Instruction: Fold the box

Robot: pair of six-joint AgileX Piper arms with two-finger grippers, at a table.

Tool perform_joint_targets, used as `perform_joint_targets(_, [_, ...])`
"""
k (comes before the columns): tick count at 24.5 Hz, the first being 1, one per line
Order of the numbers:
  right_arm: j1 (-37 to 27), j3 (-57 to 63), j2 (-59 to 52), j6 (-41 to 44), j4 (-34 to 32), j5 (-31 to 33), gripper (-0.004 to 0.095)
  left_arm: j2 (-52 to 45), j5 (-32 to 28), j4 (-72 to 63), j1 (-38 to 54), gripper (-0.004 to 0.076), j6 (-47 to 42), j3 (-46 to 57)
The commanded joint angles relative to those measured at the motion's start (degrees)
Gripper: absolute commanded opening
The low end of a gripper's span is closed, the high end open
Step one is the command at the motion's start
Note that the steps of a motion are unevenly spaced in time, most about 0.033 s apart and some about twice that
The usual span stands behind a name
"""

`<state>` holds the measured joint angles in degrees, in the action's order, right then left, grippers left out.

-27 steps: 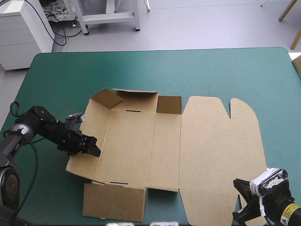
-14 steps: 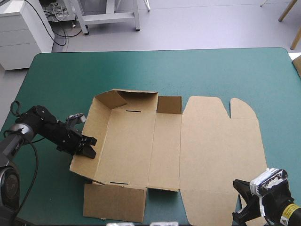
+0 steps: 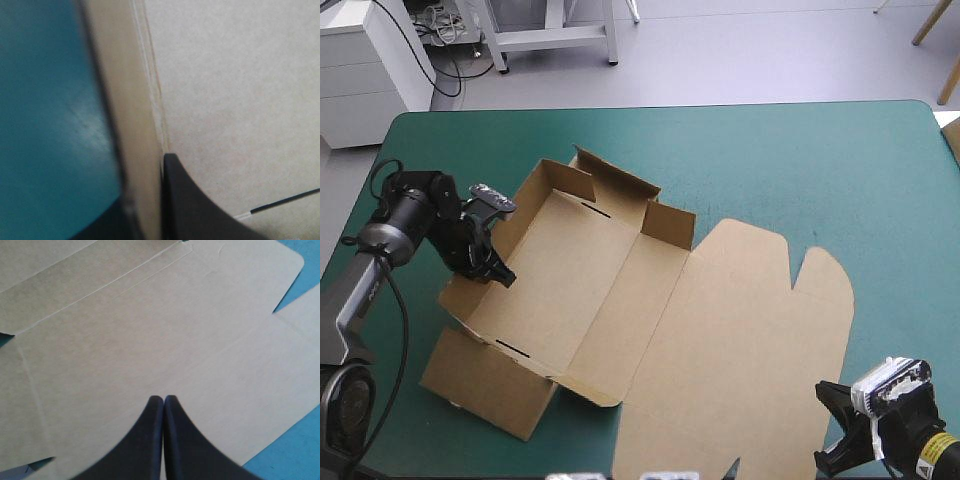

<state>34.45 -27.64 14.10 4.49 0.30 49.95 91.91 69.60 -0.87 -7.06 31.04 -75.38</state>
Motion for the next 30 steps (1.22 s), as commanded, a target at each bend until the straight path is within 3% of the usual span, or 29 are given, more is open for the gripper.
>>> perform_joint_targets(1, [-0.42,-1.52,0.53,-0.07,0.13,-3.42,-0.0021,-1.59,-2.23,10.22,-5.68,-0.0008,-1.09,-5.39])
perform_joint_targets(11, [-0.42,-1.52,0.53,0.14,0.13,-3.42,-0.0021,-1.12,-15.37,26.98,-20.84,-0.0008,-1.07,-12.14])
perform_joint_targets(19, [-0.42,-1.52,0.53,0.90,0.13,-3.31,-0.0021,-1.12,-20.14,37.33,-34.98,-0.0008,-0.76,-12.01])
perform_joint_targets(24, [-0.42,-1.52,0.53,0.90,-0.30,-3.31,-0.0021,-1.85,-21.48,46.46,-41.37,-0.0008,-6.33,-6.34])
perform_joint_targets(30, [-0.42,-1.52,0.53,0.90,-0.30,-3.31,-0.0021,-5.63,-27.90,61.60,-46.37,-0.0008,-19.50,4.00])
